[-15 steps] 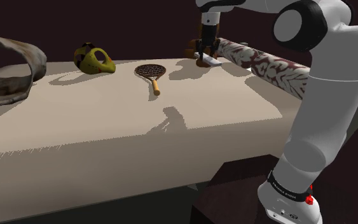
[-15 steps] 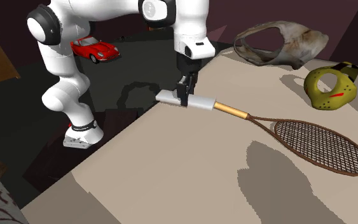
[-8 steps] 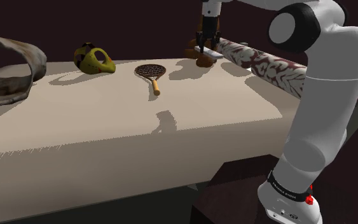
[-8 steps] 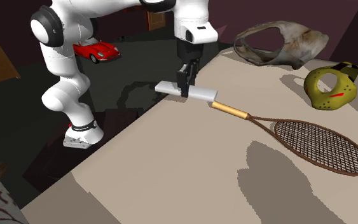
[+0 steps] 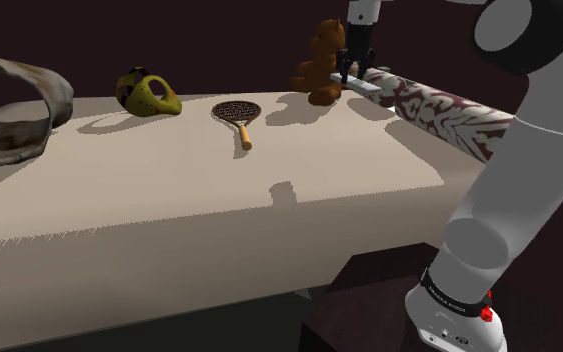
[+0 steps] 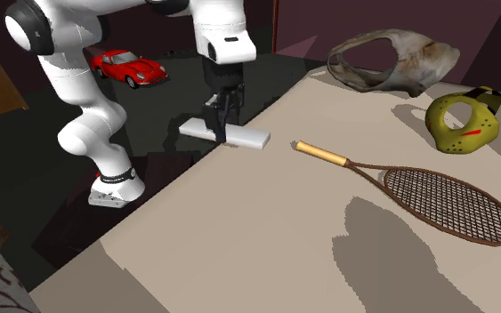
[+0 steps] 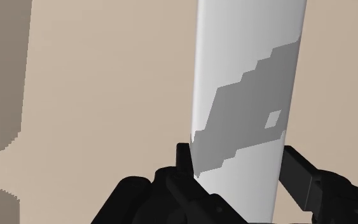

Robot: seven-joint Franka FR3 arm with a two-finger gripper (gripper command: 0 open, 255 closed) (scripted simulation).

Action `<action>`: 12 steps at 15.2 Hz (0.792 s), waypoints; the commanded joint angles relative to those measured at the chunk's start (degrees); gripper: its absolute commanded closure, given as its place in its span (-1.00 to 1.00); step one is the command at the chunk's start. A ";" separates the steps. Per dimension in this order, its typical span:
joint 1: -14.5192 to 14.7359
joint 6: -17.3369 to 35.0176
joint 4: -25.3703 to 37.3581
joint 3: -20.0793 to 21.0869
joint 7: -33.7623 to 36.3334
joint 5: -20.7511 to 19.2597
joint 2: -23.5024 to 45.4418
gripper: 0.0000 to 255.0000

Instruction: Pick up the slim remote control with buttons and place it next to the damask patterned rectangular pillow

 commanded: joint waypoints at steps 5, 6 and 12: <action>-2.50 1.51 -10.15 -2.51 -4.83 -2.90 -9.22 1.00; -2.96 1.59 -11.47 -2.97 -5.66 -3.41 -10.57 1.00; -5.87 1.50 -17.77 -6.11 -11.06 -6.54 -17.73 1.00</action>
